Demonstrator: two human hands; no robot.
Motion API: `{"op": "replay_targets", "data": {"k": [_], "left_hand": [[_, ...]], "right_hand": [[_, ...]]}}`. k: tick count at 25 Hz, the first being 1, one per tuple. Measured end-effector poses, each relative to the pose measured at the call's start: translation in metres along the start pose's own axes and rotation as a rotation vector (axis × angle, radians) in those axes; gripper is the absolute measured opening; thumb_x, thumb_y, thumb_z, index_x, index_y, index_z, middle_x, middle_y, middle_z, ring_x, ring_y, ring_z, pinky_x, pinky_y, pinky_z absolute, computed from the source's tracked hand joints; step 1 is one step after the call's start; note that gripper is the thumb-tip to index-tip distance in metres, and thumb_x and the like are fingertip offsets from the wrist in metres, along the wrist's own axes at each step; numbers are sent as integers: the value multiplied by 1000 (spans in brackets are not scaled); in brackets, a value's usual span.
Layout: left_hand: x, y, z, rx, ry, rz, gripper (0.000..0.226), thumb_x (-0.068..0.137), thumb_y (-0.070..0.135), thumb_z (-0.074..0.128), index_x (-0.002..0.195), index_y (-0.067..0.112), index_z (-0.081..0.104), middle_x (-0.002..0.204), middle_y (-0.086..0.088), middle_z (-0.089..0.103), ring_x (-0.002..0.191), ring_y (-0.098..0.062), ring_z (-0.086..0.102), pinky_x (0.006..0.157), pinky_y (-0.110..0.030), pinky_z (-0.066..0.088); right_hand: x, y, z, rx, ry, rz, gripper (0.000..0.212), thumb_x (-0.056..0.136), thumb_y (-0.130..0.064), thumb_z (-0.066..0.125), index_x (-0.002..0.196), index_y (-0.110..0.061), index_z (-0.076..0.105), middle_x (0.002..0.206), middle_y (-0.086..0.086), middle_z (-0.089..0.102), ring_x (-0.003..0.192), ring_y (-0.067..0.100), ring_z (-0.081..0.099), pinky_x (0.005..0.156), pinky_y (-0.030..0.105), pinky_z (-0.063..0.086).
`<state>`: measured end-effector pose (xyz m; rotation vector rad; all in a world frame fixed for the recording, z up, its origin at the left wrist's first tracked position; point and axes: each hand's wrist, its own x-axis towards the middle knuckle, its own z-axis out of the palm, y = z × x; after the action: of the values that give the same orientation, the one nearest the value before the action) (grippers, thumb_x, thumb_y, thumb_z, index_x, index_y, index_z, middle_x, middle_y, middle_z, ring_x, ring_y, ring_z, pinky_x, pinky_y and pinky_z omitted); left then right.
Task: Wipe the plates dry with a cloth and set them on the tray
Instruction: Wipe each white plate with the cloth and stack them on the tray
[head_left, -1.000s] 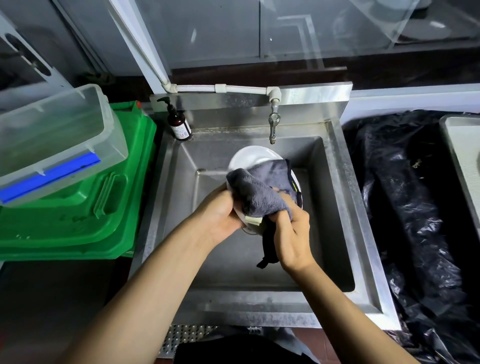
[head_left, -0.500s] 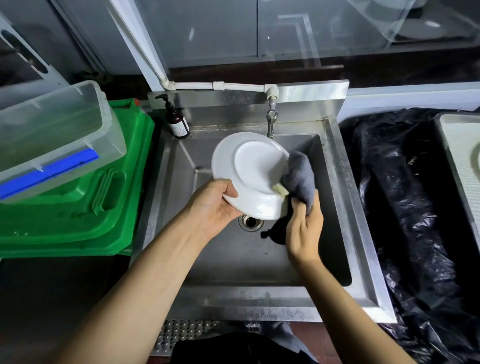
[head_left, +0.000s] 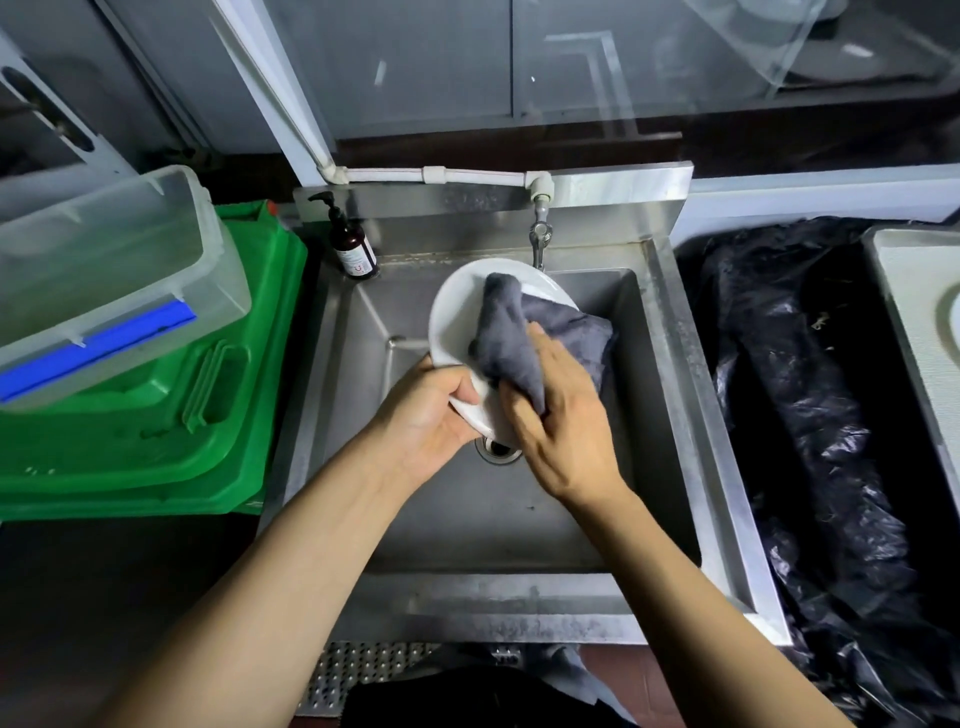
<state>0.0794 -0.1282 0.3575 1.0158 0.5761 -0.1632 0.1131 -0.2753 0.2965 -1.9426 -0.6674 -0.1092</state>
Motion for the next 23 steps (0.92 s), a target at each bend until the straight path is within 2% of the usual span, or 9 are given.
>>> {"op": "replay_targets", "data": {"k": [3,6,8,10,12,14,17,20,23], "left_hand": [[-5,2,-1,61,10,-13,49,74,-16,32,108,1,63,104,-18,73,93,-33,70,80,-48,56],[-6,2,-1,143,27,-16,50,76,-16,33,118,-4,57,115,-26,67,102,-37,63,94,-57,49],[-5,3,5,145,31,6,45,76,-17,33,105,1,62,103,-25,65,96,-37,62,90,-54,50],[-5,3,11,143,25,37,42,76,-19,30,93,2,61,94,-23,61,91,-35,60,83,-47,50],[-3,0,14,141,5,58,46,76,-22,26,94,0,62,95,-25,61,92,-34,61,84,-47,51],[-2,-2,13,140,5,68,46,74,-22,27,101,-5,60,97,-26,60,93,-35,61,87,-52,49],[-4,-3,5,154,10,54,44,75,-19,33,86,7,66,92,-17,62,88,-32,59,80,-47,47],[-7,-4,-4,225,-40,29,48,77,-15,38,68,21,69,83,-6,68,82,-26,62,70,-42,51],[-9,-4,-8,278,-95,-13,37,68,-5,47,68,23,70,81,-1,69,78,-19,66,67,-39,57]], "right_hand": [[6,13,-8,98,216,289,44,105,-26,47,148,-15,48,151,1,52,143,15,43,118,44,35],[11,15,-5,204,281,451,47,102,-33,46,149,-23,46,148,-7,52,140,11,44,116,45,37],[12,10,1,197,234,389,56,101,-37,45,155,-21,40,159,-3,42,149,11,34,123,43,30],[9,0,6,160,145,179,58,103,-37,45,157,-19,36,163,-4,35,153,9,27,126,36,22],[9,-4,7,106,21,-70,56,105,-31,44,158,-18,32,166,-3,30,154,12,25,127,36,19],[15,1,2,83,-9,-147,55,105,-24,44,158,-14,33,165,4,33,154,19,28,126,44,20],[21,14,-4,128,188,126,43,104,-21,45,147,-12,48,147,2,54,141,19,45,118,47,35],[28,21,-13,277,322,537,24,103,-32,45,121,-38,60,114,-25,67,115,-9,57,104,35,44],[41,20,-16,346,334,605,26,100,-33,44,115,-33,65,108,-22,71,105,-8,60,99,33,46]]}}
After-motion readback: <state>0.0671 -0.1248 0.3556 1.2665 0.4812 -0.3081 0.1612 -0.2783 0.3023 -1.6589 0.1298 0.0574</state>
